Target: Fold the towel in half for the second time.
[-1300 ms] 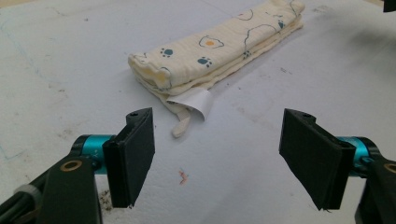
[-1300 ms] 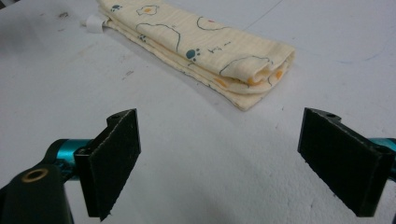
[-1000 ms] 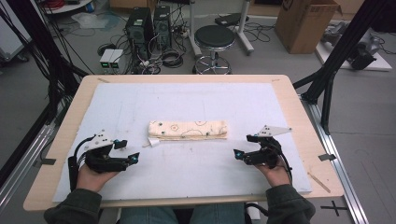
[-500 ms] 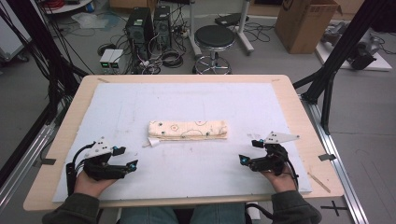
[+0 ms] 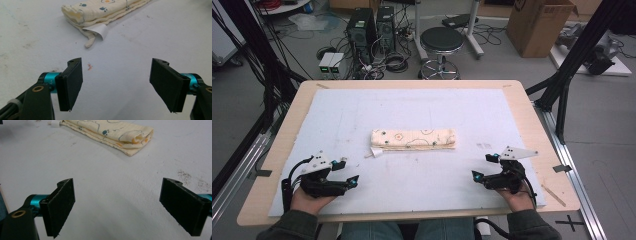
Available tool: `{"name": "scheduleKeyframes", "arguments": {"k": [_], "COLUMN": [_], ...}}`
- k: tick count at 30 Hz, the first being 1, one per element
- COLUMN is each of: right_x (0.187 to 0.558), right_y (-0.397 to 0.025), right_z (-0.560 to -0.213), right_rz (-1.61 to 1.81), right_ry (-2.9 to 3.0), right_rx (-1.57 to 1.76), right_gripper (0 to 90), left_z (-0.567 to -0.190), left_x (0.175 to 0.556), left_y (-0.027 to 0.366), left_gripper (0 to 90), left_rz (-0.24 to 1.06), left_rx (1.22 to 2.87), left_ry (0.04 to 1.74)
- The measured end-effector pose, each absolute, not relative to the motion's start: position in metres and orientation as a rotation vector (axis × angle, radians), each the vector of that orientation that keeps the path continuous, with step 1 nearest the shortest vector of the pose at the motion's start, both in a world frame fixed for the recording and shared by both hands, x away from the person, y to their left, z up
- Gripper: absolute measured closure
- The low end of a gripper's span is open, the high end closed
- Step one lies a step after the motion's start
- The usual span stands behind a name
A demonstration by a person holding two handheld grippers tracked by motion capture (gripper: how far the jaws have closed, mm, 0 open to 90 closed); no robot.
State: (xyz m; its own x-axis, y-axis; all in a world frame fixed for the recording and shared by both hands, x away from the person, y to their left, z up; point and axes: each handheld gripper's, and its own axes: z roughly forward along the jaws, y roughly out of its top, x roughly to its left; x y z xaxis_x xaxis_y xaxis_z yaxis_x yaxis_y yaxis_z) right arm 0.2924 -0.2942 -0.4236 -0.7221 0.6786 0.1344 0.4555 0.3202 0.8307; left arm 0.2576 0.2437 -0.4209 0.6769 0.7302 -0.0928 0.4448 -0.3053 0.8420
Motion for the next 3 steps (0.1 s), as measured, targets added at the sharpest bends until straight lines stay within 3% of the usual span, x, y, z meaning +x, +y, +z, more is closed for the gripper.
{"name": "scheduleKeyframes", "arguments": {"k": [3], "right_x": [0.293], "right_y": [-0.294], "right_z": [-0.424], "right_rz": [1.352], "right_ry": [2.346], "right_rx": [1.026], "right_gripper": [12.3], "left_z": [-0.4216], "left_x": [0.2594], "left_y": [0.241], "left_gripper": [27.1], "left_rz": [0.377], "left_rx": [1.96], "left_ry": [0.905]}}
